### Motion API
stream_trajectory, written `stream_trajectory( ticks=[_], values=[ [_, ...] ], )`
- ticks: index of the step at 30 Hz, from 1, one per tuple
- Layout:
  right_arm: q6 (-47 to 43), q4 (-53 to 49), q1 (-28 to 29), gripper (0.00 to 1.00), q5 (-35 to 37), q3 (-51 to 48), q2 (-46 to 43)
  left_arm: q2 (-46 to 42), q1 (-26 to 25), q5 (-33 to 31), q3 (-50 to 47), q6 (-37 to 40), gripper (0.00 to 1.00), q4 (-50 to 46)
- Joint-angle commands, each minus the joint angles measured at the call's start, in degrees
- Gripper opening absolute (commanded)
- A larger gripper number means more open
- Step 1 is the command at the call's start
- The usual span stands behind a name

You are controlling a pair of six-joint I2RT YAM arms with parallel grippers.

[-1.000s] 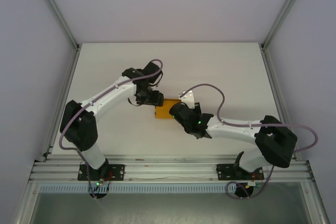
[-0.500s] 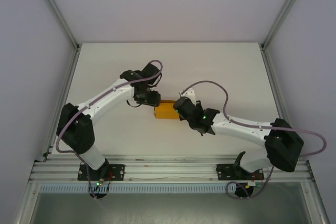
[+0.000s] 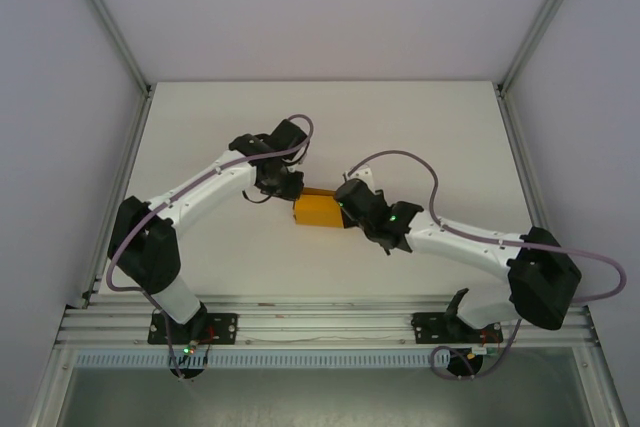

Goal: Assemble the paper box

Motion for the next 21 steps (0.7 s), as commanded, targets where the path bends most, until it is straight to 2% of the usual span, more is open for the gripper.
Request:
stream_trajectory(
  ticks=[1, 3, 11, 17, 21],
  values=[
    [-0.06, -6.91, -0.02, 0.00, -4.27, -1.02, 2.40, -0.55, -0.59, -0.84, 0.94, 1.18, 0.10, 1.19],
    [-0.45, -6.98, -0.08, 0.00, -4.27, -0.91, 2.58, -0.50, -1.15, -1.17, 1.51, 1.18, 0.00, 1.08],
    [-1.51, -7.45, 0.45, 0.00, -0.82, -0.80, 4.50, 1.51, -2.88, -2.13, 6.44, 0.32, 0.00, -6.83],
    [-2.27, -9.07, 4.04, 0.00, 9.53, 0.66, 10.69, 3.00, -2.80, 5.04, 8.66, -2.17, 0.00, -10.86],
    [-2.08, -10.30, 6.03, 0.00, 12.32, 2.71, 15.44, 3.85, -1.89, 9.15, 9.63, -3.38, 0.00, -11.74]
  ],
)
